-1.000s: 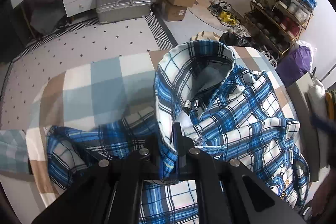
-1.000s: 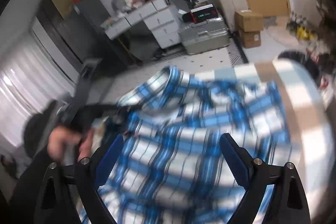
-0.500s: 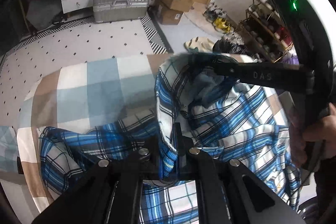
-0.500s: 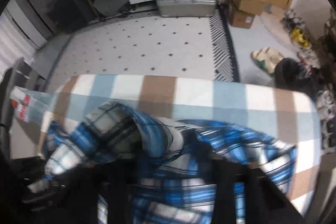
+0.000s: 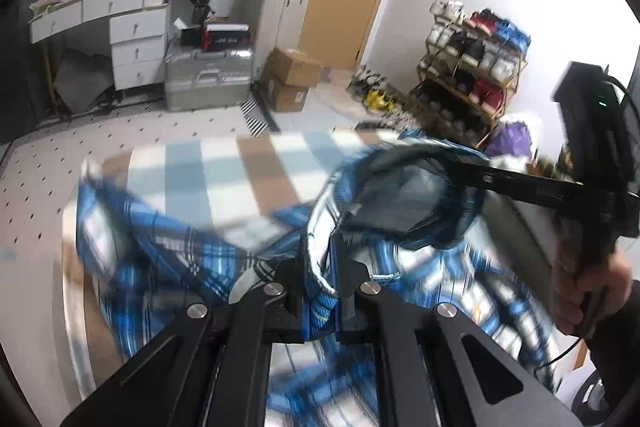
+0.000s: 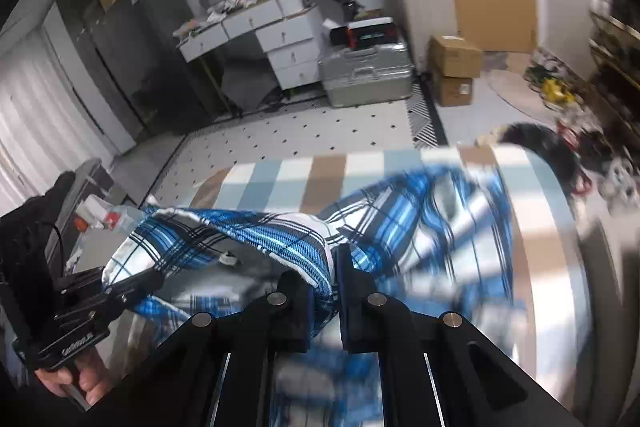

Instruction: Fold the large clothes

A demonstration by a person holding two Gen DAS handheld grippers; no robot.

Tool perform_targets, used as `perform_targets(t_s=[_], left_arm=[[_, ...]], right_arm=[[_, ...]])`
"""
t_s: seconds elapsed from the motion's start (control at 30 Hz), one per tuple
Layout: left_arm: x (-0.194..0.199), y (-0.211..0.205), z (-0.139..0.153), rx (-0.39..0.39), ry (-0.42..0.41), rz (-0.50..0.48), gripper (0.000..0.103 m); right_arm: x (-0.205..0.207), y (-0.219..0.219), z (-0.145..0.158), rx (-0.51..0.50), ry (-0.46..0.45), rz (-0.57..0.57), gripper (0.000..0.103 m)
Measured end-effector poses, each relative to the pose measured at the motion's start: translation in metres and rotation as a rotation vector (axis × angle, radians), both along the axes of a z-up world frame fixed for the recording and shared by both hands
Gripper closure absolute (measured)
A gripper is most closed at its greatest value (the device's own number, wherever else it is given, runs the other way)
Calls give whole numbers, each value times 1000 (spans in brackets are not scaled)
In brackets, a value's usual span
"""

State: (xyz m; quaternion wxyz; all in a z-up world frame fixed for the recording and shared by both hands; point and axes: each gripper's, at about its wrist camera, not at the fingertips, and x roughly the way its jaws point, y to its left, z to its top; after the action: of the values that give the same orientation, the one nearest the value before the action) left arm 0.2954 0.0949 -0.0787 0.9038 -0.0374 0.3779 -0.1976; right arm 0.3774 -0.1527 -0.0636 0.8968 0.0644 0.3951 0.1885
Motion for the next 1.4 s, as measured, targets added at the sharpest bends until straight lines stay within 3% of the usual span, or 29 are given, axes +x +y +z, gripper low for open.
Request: perform_targets(t_s=[0.13, 0.23, 0.33, 0.37, 0.43, 0.5, 0.67, 0.7, 0.73, 0.83, 0.87, 0.93, 1.0, 1.03, 1.07, 1.1, 1.27, 1.33, 1.4], left_arm=[[-17, -3, -34, 5, 93, 12, 100], [-19, -5, -59, 8, 168, 23, 100], [-24, -6, -73, 8, 229, 37, 96], [-24, -6, -74, 5, 248, 43, 94], [-24, -5, -78, -9, 309, 37, 84], [-26, -2, -75, -34, 338, 14, 68], [-44, 4, -40, -83, 259, -41, 46], [-47, 6, -28, -92, 225, -47, 39], [-51, 7, -22, -101, 206, -54, 37], [-51, 7, 0, -111, 145, -53, 32], [-46, 6, 4, -87, 126, -35, 28], [-33, 9, 2, -47, 112, 2, 28], [-15, 8, -8, -42, 147, 28, 28], [-7, 8, -16, -48, 170, 39, 28], [1, 9, -24, -54, 202, 48, 28], [4, 13, -31, -54, 227, 55, 28], [8, 22, -54, -89, 283, 105, 28], [9, 24, -61, -102, 301, 96, 28], [11, 21, -68, -98, 327, 94, 28]], right_arm=[[-41, -8, -47, 7, 97, -27, 94], [-51, -8, -90, 8, 212, -50, 94], [-51, -11, -111, 7, 277, -64, 91], [-52, -11, -115, 9, 298, -58, 90], [-55, -11, -115, 2, 330, -24, 77], [-64, -11, -110, -25, 329, 10, 69], [-78, -26, -69, -42, 243, 66, 65], [-76, -31, -59, -39, 215, 63, 58], [-69, -35, -43, -44, 170, 49, 44], [-42, -49, -20, -39, 83, -14, 29], [-29, -48, -22, -38, 94, -37, 29], [10, -47, -38, -4, 201, -73, 29], [36, -45, -58, 64, 292, -93, 35], [44, -46, -66, 96, 315, -95, 68], [50, -45, -72, 109, 334, -90, 92], [57, -45, -77, 125, 345, -90, 98], [14, -91, -85, 415, 277, -90, 99], [0, -109, -104, 486, 304, -96, 99], [-3, -124, -130, 473, 375, -141, 99]])
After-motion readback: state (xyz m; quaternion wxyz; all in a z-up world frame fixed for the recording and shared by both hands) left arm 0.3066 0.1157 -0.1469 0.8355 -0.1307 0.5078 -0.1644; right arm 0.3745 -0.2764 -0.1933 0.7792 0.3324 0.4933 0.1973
